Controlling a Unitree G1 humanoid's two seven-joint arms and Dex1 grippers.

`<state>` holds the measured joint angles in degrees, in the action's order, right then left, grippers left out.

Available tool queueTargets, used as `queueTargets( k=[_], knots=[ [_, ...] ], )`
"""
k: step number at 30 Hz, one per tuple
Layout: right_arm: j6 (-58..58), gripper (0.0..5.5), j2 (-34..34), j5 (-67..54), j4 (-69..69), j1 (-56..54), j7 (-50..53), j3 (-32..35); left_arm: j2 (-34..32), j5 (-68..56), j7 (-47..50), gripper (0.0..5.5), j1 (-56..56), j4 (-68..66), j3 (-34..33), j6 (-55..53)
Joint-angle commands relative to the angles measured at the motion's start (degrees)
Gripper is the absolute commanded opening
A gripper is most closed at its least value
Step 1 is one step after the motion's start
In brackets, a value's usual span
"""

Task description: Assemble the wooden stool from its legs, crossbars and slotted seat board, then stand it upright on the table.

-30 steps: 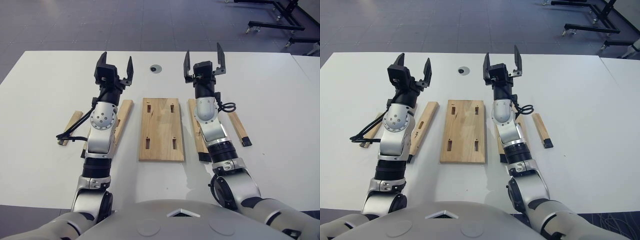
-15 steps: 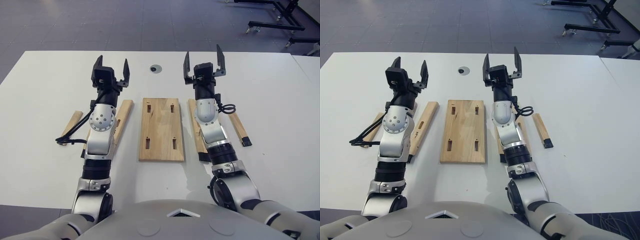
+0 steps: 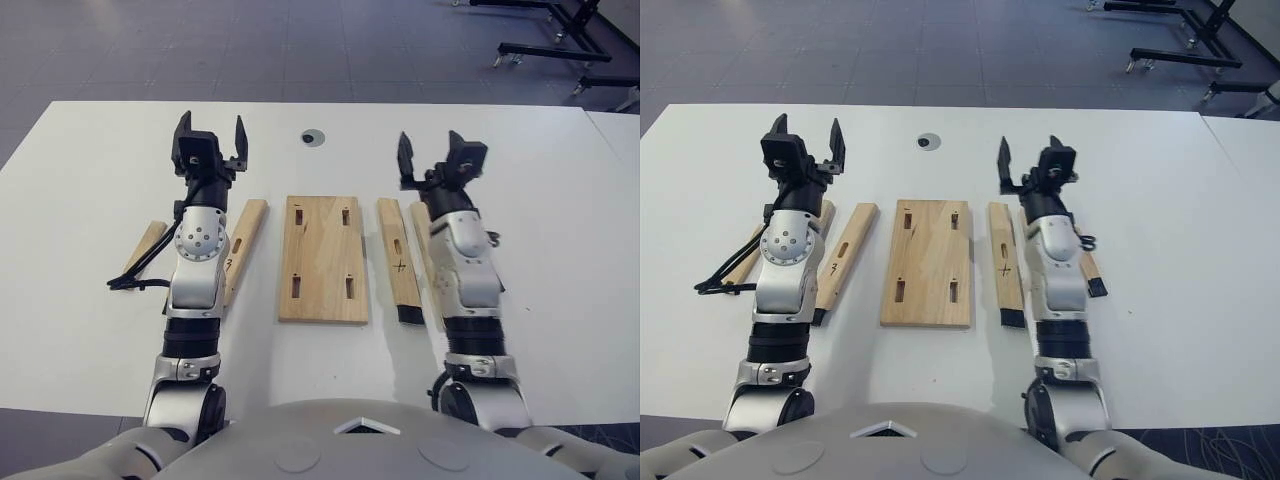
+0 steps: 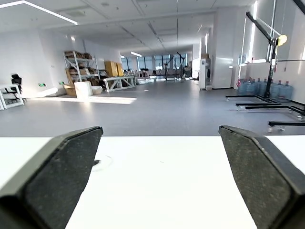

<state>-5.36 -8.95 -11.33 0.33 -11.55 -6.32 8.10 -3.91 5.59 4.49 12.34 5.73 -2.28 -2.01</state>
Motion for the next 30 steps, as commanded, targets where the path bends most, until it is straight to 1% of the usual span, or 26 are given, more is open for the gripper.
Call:
queueTargets(
  k=[1,4,7,11,13,17,20,25,26,27,28,30],
  knots=[
    [-7.91,4.50,-5.98,-6.36,1.36,2.03,-3.68,7.36,0.57,0.95,1.59,3.90,-3.43,4.63,-0.85,-1.96],
    [-12.57,4.50,-10.73,-7.38,2.78,5.49,-7.81,8.47,2.76,0.00,3.28,3.90,-7.34,9.69,-1.73,-4.16],
    [-17.40,4.50,-12.87,-8.51,6.65,12.04,-10.04,9.13,3.67,-1.28,2.71,3.90,-9.76,12.65,-1.59,-6.16],
    [-22.23,4.50,-13.39,-9.79,11.24,19.56,-11.52,9.48,3.11,-2.83,1.52,3.90,-10.35,15.29,-2.45,-7.61],
    [-24.05,4.50,-13.51,-10.13,12.08,23.38,-12.08,10.06,2.85,-3.09,0.83,3.90,-10.52,15.76,-1.88,-8.19],
    [-23.46,4.50,-14.24,-9.05,9.11,28.78,-13.77,11.18,3.39,-3.60,-0.60,3.90,-10.96,15.64,-0.17,-8.55],
    [-23.69,4.50,-14.61,-8.58,7.74,30.73,-14.33,11.02,3.02,-3.81,-1.91,3.90,-10.46,14.97,0.87,-8.42],
    [-25.33,3.74,-16.29,-7.19,6.83,31.34,-15.03,9.07,3.23,-2.66,-2.09,3.91,-10.05,13.69,2.52,-7.67],
    [-25.28,3.50,-16.85,-6.51,6.61,31.61,-15.23,8.35,3.35,-2.52,-2.07,3.91,-9.95,13.29,2.92,-7.41],
    [-24.78,3.38,-17.53,-5.67,6.10,31.91,-15.67,7.49,3.47,-2.44,-2.07,3.91,-9.80,12.91,3.20,-7.19],
    [-24.87,3.07,-17.86,-5.73,5.61,32.15,-16.30,7.11,3.58,-2.38,-2.04,3.91,-9.66,12.66,3.44,-7.04],
    [-25.06,2.74,-18.37,-5.77,4.69,32.49,-17.33,6.56,3.65,-2.34,-2.02,3.91,-9.52,12.44,3.74,-6.90]
  ],
)
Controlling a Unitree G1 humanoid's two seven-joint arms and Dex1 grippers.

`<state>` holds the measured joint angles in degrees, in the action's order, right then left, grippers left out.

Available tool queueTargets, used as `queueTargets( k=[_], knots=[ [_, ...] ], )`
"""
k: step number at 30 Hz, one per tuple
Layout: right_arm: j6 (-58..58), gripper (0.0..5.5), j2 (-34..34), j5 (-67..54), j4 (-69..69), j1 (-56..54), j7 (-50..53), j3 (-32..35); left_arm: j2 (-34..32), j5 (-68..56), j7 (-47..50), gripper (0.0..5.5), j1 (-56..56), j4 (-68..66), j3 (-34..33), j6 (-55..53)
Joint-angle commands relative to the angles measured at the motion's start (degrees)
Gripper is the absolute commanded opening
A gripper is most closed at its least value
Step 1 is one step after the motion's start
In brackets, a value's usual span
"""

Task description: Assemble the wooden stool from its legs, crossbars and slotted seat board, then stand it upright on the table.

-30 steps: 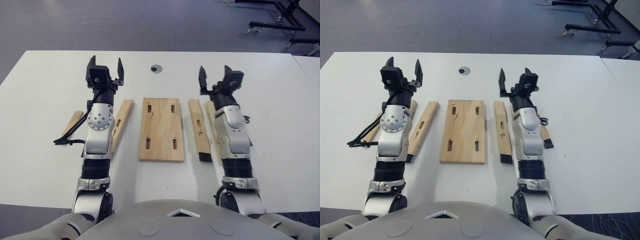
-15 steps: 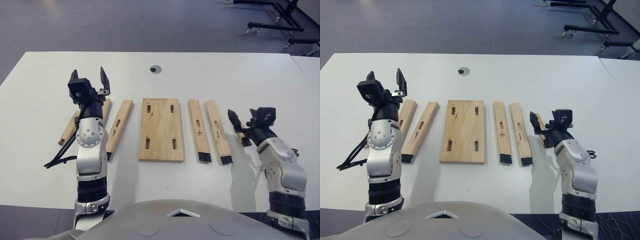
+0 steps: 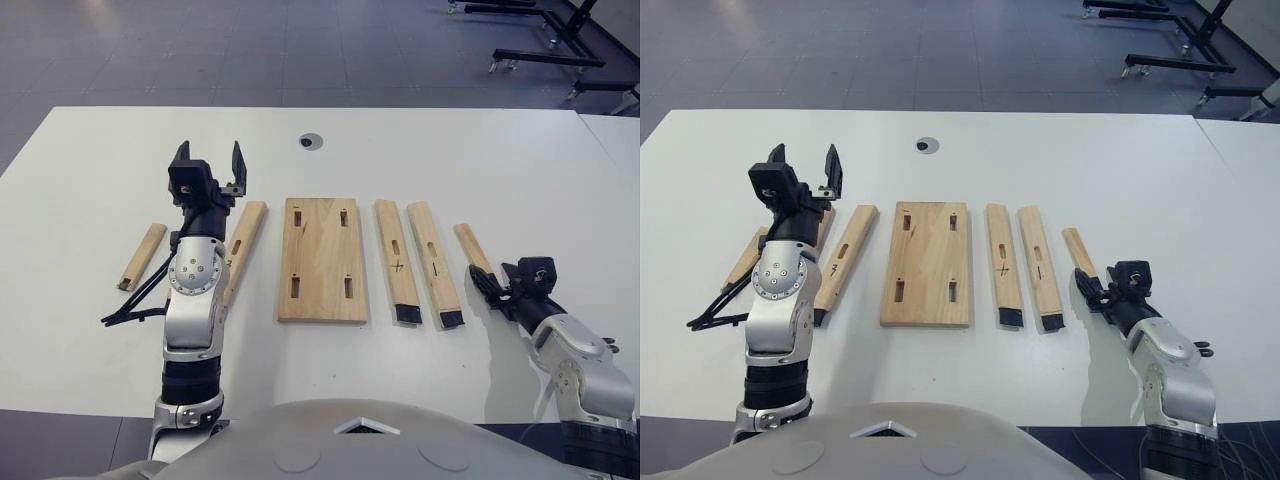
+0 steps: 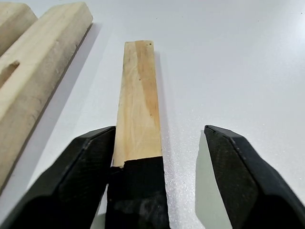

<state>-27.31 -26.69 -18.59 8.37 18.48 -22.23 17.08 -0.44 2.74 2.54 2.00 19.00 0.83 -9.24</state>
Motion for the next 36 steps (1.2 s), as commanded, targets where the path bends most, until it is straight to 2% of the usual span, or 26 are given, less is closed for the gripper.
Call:
queueTargets(
  k=[1,5,9,13,16,22,26,32,36],
  knots=[
    [-3.52,2.63,-0.85,1.49,-3.54,2.59,-1.64,-2.66,0.11,0.52,-0.10,3.91,0.79,-0.84,0.70,0.32],
    [-3.90,1.81,-1.68,2.65,-5.09,3.00,-1.78,-3.94,-0.13,0.45,-0.18,3.91,0.55,-0.78,0.75,0.08],
    [-3.49,1.30,-1.38,3.02,-6.45,2.65,-1.08,-4.37,-0.46,0.29,-0.55,3.91,0.64,-0.97,0.62,0.07],
    [-3.14,1.30,0.12,2.70,-7.74,0.72,0.06,-4.94,-0.90,0.17,-1.06,3.91,1.12,-1.35,0.50,-0.04],
    [3.58,1.30,0.76,5.91,-8.83,-3.73,3.26,-5.44,-1.55,0.37,-1.34,3.91,1.60,-1.77,0.30,-0.36],
    [10.02,1.30,5.68,6.53,-8.16,-28.52,9.67,-6.34,-2.46,0.24,-2.38,3.91,3.99,-4.75,0.03,-0.54],
    [13.88,1.30,6.73,7.74,-6.08,-38.22,7.78,-10.13,-2.78,-5.34,-6.56,3.91,7.19,-7.32,-1.51,-5.20],
    [27.70,1.30,8.75,17.19,-7.60,-37.03,3.24,-23.33,-2.33,-23.85,-16.91,3.91,12.13,-5.93,-5.76,-17.27],
    [32.46,1.30,11.86,19.22,-7.42,-35.64,1.90,-28.28,-3.31,-33.42,-20.85,3.91,13.19,-4.16,-7.55,-23.49]
  ],
)
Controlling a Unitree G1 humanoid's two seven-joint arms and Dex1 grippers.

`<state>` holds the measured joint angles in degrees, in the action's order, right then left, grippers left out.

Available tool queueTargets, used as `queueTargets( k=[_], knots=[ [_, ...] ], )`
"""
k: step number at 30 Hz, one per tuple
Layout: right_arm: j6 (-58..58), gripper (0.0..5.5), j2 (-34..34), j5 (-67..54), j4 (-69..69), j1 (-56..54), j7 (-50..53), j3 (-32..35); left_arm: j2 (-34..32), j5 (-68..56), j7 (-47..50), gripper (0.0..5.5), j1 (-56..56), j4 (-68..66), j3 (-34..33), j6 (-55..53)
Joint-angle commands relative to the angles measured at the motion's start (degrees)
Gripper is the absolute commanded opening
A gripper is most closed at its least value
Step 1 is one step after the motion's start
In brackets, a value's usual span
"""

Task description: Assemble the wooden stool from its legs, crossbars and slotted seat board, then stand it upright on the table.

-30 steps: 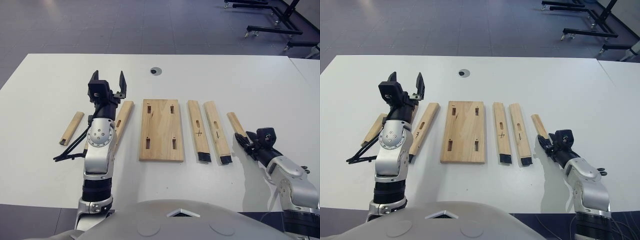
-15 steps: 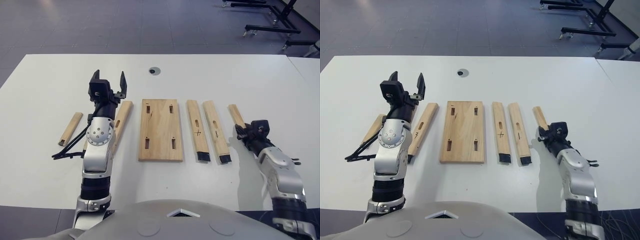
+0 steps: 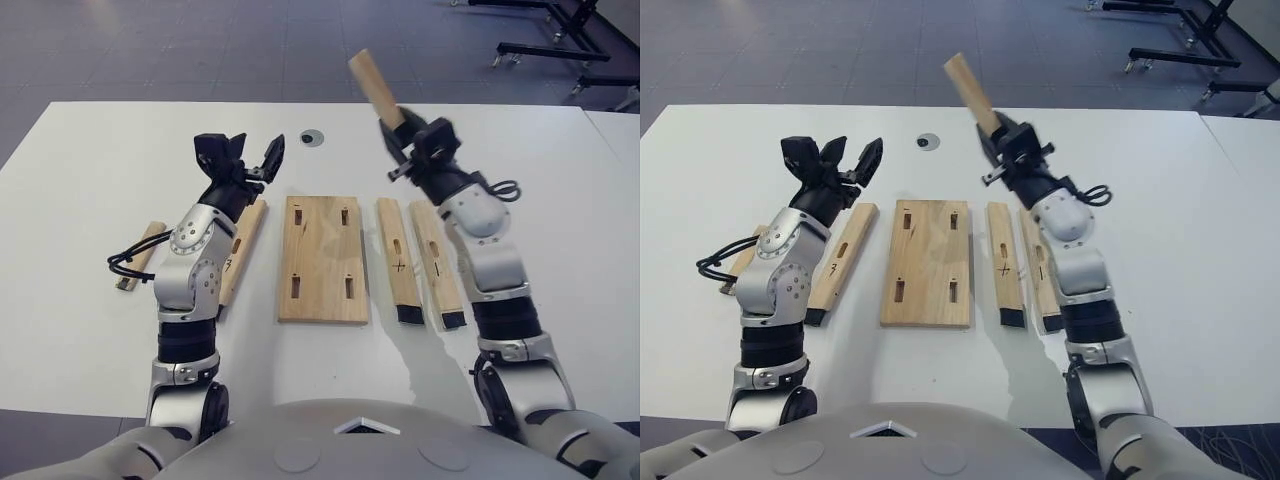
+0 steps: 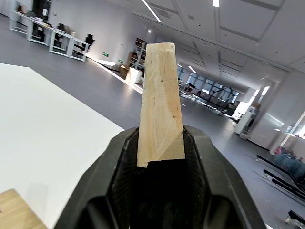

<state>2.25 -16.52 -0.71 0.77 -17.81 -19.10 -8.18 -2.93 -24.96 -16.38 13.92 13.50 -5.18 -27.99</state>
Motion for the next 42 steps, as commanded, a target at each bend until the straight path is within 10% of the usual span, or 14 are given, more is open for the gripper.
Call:
queueTargets(
  k=[1,15,42],
  knots=[
    [3.48,1.30,2.29,1.49,0.15,0.76,-1.58,-3.88,-0.81,-7.62,-2.54,3.91,1.55,1.51,-1.80,-5.92],
    [5.28,1.30,5.62,0.21,-0.96,0.86,-7.93,-9.27,-0.34,-17.18,-5.17,3.91,1.98,1.77,-0.41,-8.66],
    [7.24,1.30,5.54,1.40,-4.58,-0.79,-9.13,-7.50,1.75,-20.03,-5.74,0.58,1.60,4.11,0.62,-4.91]
  ],
)
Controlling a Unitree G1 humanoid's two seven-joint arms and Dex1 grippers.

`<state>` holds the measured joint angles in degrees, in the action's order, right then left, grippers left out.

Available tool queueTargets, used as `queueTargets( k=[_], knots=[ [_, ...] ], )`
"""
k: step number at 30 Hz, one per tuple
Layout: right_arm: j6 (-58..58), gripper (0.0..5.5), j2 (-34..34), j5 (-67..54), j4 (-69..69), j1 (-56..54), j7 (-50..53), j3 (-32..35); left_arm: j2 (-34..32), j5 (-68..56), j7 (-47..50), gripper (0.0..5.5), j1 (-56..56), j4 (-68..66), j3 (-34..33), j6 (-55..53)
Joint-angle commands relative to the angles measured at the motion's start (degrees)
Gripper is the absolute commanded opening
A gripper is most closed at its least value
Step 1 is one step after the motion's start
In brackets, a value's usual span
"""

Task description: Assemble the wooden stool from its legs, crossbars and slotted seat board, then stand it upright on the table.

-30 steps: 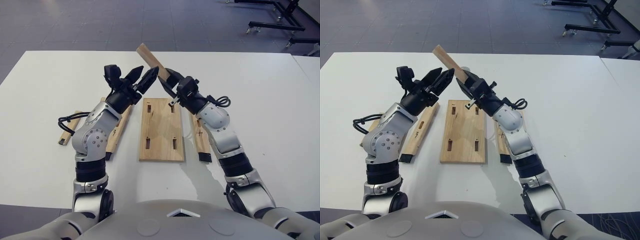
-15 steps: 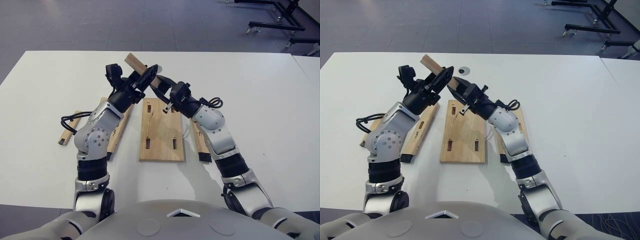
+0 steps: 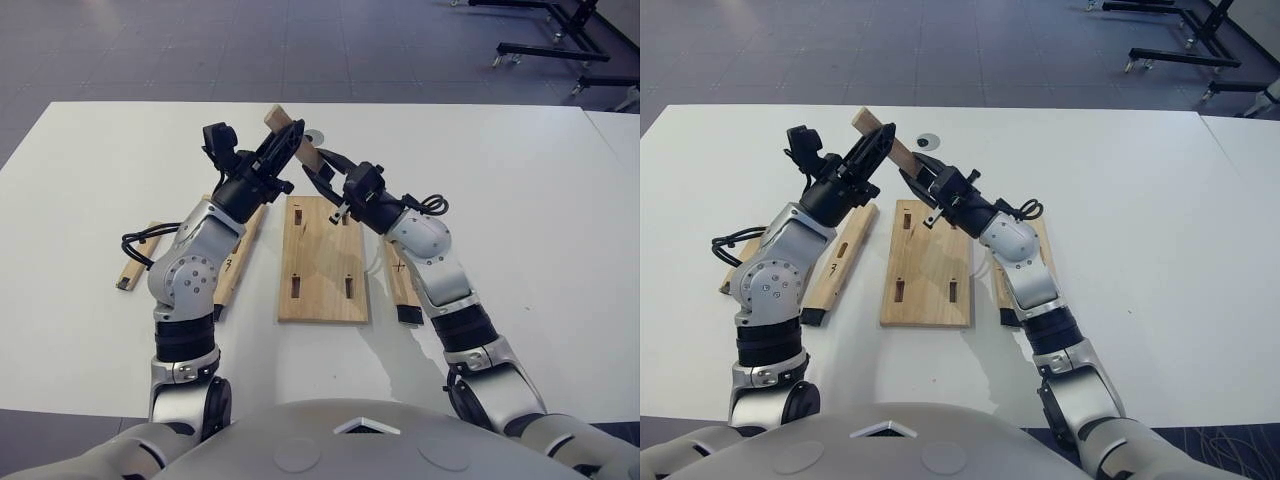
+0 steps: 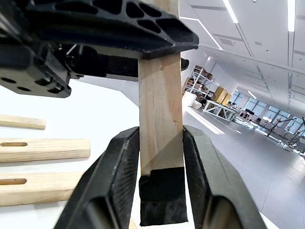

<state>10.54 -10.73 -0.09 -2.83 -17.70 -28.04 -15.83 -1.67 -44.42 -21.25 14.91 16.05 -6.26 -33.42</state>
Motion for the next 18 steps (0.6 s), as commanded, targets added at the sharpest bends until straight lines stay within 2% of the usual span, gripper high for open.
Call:
queueTargets(
  k=[1,12,13,18],
  knots=[
    [-1.01,1.30,-0.22,0.82,-1.00,-0.91,-0.18,0.15,0.46,-0.59,-0.89,0.55,0.54,1.49,1.75,0.55],
    [-1.91,1.30,0.12,0.57,-0.57,-0.93,0.66,0.99,-1.10,3.28,-0.99,0.44,0.46,-0.44,2.42,3.48],
    [-2.21,1.69,0.17,0.29,-0.53,-0.94,0.80,1.33,-1.13,3.55,-1.21,0.42,0.43,-0.63,2.58,3.84],
    [-3.53,2.42,-0.53,-0.53,0.04,-0.92,-0.20,2.15,-1.09,6.21,-2.09,0.38,-0.83,-2.77,1.01,10.01]
  ],
)
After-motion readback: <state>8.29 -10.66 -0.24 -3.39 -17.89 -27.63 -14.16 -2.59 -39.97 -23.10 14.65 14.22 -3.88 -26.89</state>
